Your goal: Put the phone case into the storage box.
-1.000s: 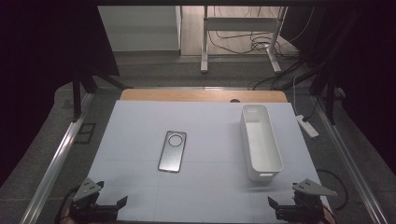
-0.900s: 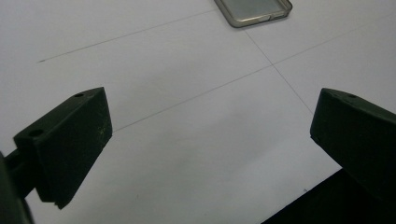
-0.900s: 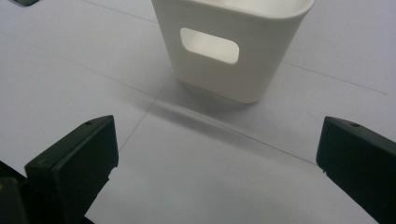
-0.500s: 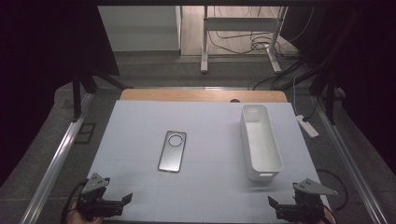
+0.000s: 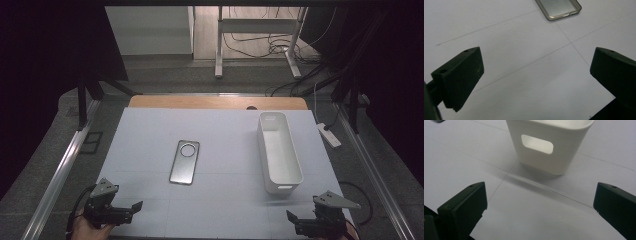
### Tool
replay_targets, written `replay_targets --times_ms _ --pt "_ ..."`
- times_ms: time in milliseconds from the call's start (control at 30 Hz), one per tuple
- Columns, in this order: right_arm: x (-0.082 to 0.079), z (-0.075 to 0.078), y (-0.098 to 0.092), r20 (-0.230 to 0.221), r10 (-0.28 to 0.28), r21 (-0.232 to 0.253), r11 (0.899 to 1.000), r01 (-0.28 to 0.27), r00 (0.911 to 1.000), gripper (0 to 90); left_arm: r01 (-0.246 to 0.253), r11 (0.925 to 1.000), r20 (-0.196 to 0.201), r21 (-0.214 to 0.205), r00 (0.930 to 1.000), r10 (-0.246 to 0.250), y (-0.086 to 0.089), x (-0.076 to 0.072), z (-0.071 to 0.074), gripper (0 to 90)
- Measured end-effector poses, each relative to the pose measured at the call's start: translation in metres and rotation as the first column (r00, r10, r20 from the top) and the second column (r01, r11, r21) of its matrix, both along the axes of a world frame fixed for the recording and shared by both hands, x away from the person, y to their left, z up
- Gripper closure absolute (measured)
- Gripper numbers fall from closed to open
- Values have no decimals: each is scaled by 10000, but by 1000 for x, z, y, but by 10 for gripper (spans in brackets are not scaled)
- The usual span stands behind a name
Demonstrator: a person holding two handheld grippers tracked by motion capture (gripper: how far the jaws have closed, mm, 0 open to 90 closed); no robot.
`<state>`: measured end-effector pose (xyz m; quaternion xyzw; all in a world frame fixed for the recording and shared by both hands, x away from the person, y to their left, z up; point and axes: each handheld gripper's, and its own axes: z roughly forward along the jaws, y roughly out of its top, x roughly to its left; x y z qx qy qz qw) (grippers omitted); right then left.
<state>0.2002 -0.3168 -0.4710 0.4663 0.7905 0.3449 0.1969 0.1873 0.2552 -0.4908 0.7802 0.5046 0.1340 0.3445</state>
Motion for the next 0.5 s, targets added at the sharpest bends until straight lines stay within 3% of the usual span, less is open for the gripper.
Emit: replay_targets --times_ms 500 --pt "1 0 1 -116 101 -45 9999 -102 9999 0 241 9997 -390 109 9990 -237 -1 17 5 0"
